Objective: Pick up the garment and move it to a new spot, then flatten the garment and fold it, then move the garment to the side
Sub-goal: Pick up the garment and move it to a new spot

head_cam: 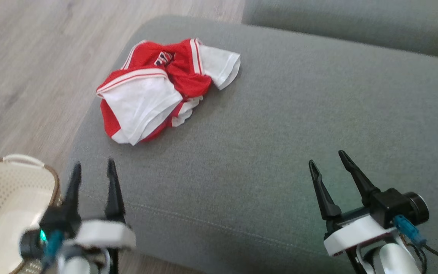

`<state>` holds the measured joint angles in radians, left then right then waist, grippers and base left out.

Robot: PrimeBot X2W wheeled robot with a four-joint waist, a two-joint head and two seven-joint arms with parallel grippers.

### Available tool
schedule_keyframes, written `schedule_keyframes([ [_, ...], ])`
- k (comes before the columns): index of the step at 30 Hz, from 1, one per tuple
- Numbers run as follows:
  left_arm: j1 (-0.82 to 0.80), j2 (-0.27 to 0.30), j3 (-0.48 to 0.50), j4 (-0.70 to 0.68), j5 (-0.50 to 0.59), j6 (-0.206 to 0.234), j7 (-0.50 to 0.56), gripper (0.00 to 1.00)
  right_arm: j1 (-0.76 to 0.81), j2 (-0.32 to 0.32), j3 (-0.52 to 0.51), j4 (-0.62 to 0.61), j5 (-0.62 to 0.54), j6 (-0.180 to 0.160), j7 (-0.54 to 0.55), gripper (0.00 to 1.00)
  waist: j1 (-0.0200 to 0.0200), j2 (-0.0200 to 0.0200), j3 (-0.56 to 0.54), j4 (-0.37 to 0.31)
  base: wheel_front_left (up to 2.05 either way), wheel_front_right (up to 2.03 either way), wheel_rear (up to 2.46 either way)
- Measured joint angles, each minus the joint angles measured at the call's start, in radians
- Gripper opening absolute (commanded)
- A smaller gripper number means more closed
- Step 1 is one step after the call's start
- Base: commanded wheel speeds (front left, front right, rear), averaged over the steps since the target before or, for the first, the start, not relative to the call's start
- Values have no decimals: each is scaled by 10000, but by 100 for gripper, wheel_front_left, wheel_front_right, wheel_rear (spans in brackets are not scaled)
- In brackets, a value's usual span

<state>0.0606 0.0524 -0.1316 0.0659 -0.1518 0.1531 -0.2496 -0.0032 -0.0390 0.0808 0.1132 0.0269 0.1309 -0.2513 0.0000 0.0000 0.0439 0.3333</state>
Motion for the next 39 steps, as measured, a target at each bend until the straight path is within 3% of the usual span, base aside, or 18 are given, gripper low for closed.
schedule_keyframes([
  [7, -3314, 497, 502, 261, 286, -982, -21, 100, -354, -2, -77, -96, -612, 0, -2, 100, 0, 0, 1123, -79, 0, 0, 0],
  [9, -4592, 719, 495, 1043, 167, -1438, 88, 100, -642, -4, -161, -123, -771, 0, -2, 100, 1, 0, 1499, -163, 0, 0, 0],
  [11, -5748, 894, 495, 2086, -140, -1939, 865, 100, -946, -8, -207, -171, -938, 0, -8, 100, 2, 0, 1874, -268, 0, 0, 0],
  [16, -8410, 1356, 796, 4523, -1110, -2531, 2451, 100, -1454, -25, -215, -313, -1244, 0, -13, 100, 2, 0, 2762, -679, 0, 0, 0],
  [21, -10237, 1841, 451, 6539, -1409, -2740, 3822, 100, -1801, -42, -303, -464, -1423, 0, -13, 100, 3, 0, 3533, -1238, 0, 0, 0],
  [26, -11032, 2280, -221, 8144, -1488, -2817, 5168, 100, -2054, -54, -408, -577, -1430, 0, -13, 100, 3, 0, 4194, -1802, 0, 0, 0],
  [32, -11460, 2794, -617, 8982, -1246, -2834, 5553, 100, -2254, -67, -412, -654, -1429, 0, -13, 100, 2, 0, 4686, -2245, 0, 0, 0],
  [33, -11546, 2863, -690, 9085, -1150, -2834, 5457, 75, -2298, -75, -416, -654, -1419, 0, -13, 100, 2, 0, 4750, -2308, 0, 0, 0],
  [34, -11610, 2915, -763, 9154, -1085, -2834, 5342, 0, -2345, -84, -418, -654, -1415, 0, -13, 100, 2, 0, 4801, -2363, 0, 0, 0],
  [39, -11728, 2932, -807, 9449, -1034, -2725, 4222, 0, -2368, -86, -405, -646, -1294, 0, -13, 100, 1, 0, 4826, -2441, 0, 0, 0],
])
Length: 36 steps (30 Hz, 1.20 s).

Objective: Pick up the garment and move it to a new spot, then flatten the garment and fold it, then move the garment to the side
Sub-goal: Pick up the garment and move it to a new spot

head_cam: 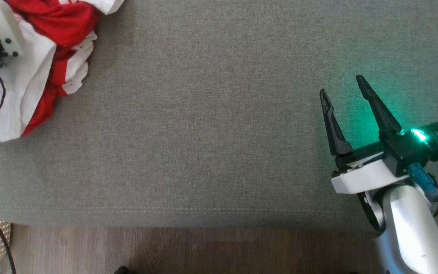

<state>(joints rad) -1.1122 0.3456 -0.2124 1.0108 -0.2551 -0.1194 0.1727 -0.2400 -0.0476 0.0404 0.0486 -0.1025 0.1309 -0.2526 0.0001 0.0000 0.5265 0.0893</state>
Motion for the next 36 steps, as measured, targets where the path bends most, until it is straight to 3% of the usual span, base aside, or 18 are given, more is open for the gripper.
schedule_keyframes([
  [9, -6, 8, -82, -366, 146, 63, -2474, 0, 30, 0, 111, 203, 341, 0, 0, 100, 0, 0, -719, 64, 0, 0, 0],
  [16, -4, -105, -579, -2132, 50, -10, -3150, 0, 198, 0, 366, 368, 723, 0, 0, 100, -1, 0, -1867, 67, 0, 0, 0],
  [20, 13, -144, -738, -3522, -119, -40, -2901, 0, 486, 0, 510, 412, 986, 0, 0, 100, -1, 0, -2422, -90, 0, 0, 0],
  [25, 62, -276, -1037, -5331, -593, -42, -1733, 0, 526, 2, 688, 430, 1358, 0, 0, 100, -1, 0, -2897, -668, 0, 0, 0],
  [30, 452, -640, -1515, -6926, -913, -36, -522, 0, 527, 4, 836, 330, 1693, 0, 0, 100, -1, 1, -3127, -1607, 0, 0, 0],
  [36, 933, -1296, -2107, -7444, -1074, 84, 119, 0, 496, 2, 968, 59, 2128, 0, 0, 100, -1, 1, -3140, -2942, 0, 0, 0],
])
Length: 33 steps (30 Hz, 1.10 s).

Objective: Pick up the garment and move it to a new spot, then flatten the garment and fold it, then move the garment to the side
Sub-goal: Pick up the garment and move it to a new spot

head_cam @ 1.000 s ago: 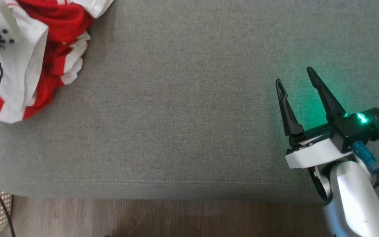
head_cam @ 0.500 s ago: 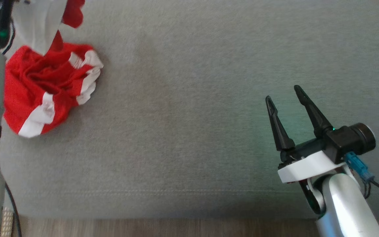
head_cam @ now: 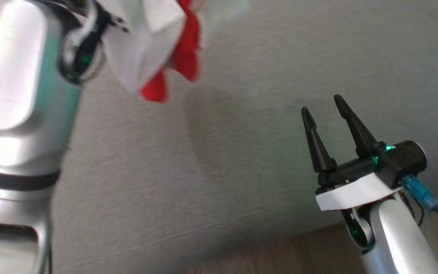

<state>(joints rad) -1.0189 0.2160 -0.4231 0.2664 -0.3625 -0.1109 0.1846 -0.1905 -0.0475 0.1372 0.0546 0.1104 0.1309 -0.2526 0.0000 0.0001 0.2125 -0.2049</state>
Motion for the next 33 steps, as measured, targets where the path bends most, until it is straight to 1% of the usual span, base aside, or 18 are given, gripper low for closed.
schedule_keyframes([
  [4, 143, -476, -539, 182, 23, 128, -35, 0, -38, 0, 27, -192, 282, 0, 0, 100, 0, 0, 169, -878, 0, 0, 0],
  [6, 142, -589, -1103, 424, 495, 128, -224, 0, -49, 0, 59, -245, 439, 0, 0, 100, 0, 0, 324, -1285, 0, 0, 0],
  [7, 142, -589, -1103, 424, 495, 128, -224, 0, -49, 0, 59, -245, 439, 0, 0, 100, 0, 0, 324, -1285, 0, 0, 0],
  [8, 145, -629, -1402, 606, 811, 132, -412, 0, -55, 0, 81, -251, 512, 0, 0, 100, 0, 0, 416, -1469, 0, 0, 0],
  [12, 324, -832, -2266, 1641, 1661, 226, -1074, 0, -134, 2, 194, -314, 1106, 0, -2, 100, 0, 0, 912, -2099, 0, 0, 0],
  [14, 663, -968, -2362, 2320, 1586, 244, -1367, 0, -310, 4, 286, -416, 1335, 0, -2, 100, 0, 0, 1183, -2374, 0, 0, 0],
  [18, 1271, -1141, -2428, 3509, 1492, 447, -2034, 0, -567, 6, 347, -627, 1553, 0, -19, 100, 0, 0, 1684, -2797, 0, 0, 0],
  [19, 1331, -1174, -2429, 3726, 1486, 510, -2219, 44, -567, 6, 345, -639, 1555, 0, -29, 100, 0, 0, 1785, -2866, 0, 0, 0],
  [20, 1358, -1223, -2426, 3896, 1444, 558, -2410, 100, -566, 6, 341, -640, 1557, 0, -29, 100, 0, 0, 1869, -2919, 0, 0, 0],
  [23, 1355, -1457, -2441, 4142, 1202, 635, -2932, 100, -563, 6, 291, -642, 1503, 0, -29, 100, 0, 0, 1949, -2857, 0, 0, 0],
  [26, 1360, -1611, -2464, 4105, 972, 681, -3432, 100, -547, 6, 297, -604, 1235, 0, -29, 100, 0, -1, 1850, -2590, 0, 0, 0],
  [29, 1557, -1624, -2426, 3691, 662, 957, -3845, 100, -493, 4, 314, -531, 949, 0, -29, 100, 0, 0, 1599, -2150, 0, 0, 0],
  [33, 2569, -1649, -2370, 2928, 583, 1590, -4234, 100, -395, 4, 313, -412, 581, 0, -29, 100, 0, 0, 1128, -1382, 0, 0, 0],
])
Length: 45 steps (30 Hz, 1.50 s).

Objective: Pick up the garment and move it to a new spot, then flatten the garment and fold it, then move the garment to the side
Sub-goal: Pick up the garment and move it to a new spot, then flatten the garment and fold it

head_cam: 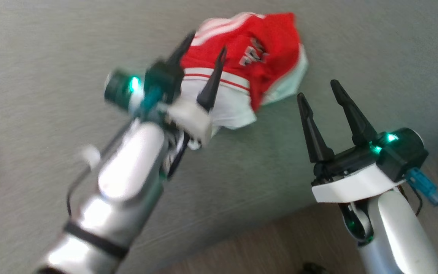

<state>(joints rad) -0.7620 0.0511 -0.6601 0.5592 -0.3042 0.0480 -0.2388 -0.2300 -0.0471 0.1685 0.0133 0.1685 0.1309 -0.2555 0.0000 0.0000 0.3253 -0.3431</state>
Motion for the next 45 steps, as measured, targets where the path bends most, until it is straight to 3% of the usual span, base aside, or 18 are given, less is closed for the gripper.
schedule_keyframes([
  [5, 2101, 111, 604, -1183, -242, 846, -105, 100, 489, 0, -148, 240, -451, 0, 0, 100, 0, 0, -697, 1114, 0, 0, 0],
  [10, 4172, 320, 1498, -3271, 36, 1553, -107, 100, 1300, 0, -420, 468, -895, 0, 0, 100, 0, 0, -1501, 2241, 0, 0, 0],
  [20, 7902, 715, 3156, -5578, 1455, 2324, -107, 100, 2559, 8, -1317, 336, -1083, 0, 0, 100, -1, 1, -3190, 3591, 0, 0, 0],
  [29, 9756, 470, 3684, -5990, 2092, 2504, -107, 100, 3602, 46, -1760, 236, -1087, 0, 0, 100, -1, 1, -3777, 3726, 0, 0, 0],
  [45, 9809, 276, 3810, -5659, 2558, 2063, -107, 100, 3648, 50, -1877, 263, -1252, 0, 0, 100, -1, 0, -3822, 3571, 0, 0, 0],
])
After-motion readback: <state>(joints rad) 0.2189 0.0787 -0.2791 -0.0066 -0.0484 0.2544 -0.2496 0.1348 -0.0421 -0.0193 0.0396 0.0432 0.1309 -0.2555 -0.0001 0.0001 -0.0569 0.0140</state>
